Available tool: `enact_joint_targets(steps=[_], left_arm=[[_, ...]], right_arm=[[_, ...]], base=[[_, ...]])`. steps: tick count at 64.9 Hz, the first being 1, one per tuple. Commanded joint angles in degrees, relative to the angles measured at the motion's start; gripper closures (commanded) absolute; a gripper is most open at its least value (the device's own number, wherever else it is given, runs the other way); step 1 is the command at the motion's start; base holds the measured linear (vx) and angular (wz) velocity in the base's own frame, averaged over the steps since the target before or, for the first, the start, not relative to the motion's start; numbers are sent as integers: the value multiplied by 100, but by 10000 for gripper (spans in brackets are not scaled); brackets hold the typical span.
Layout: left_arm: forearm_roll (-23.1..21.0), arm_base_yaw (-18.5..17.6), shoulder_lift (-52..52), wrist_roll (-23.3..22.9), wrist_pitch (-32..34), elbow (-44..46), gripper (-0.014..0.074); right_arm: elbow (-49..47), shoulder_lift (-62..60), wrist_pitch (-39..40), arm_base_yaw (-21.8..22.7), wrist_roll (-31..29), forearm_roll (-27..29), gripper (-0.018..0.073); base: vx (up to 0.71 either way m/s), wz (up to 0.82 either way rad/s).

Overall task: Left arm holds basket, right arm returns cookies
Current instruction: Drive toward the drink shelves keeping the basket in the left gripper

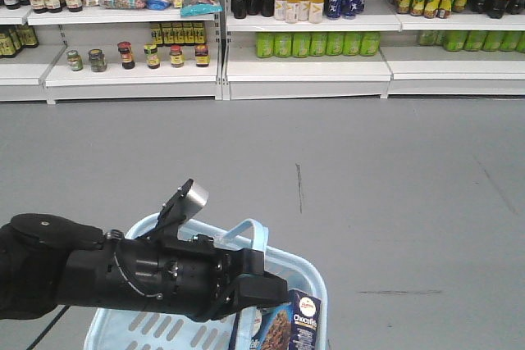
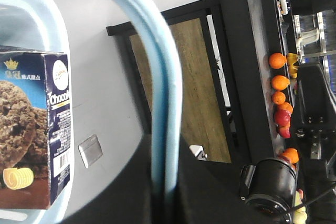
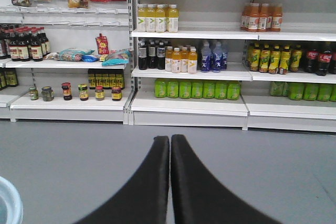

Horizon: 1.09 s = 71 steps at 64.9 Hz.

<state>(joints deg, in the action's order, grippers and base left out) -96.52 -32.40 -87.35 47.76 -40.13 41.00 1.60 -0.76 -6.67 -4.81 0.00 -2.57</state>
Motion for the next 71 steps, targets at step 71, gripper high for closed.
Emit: enact_joint_targets(steps=[71], left_arm=[[-520,-5,200,53,-296,163,604]], right_arm=[[13,-49,418,17,0,-21,567]], base=[[35,3]])
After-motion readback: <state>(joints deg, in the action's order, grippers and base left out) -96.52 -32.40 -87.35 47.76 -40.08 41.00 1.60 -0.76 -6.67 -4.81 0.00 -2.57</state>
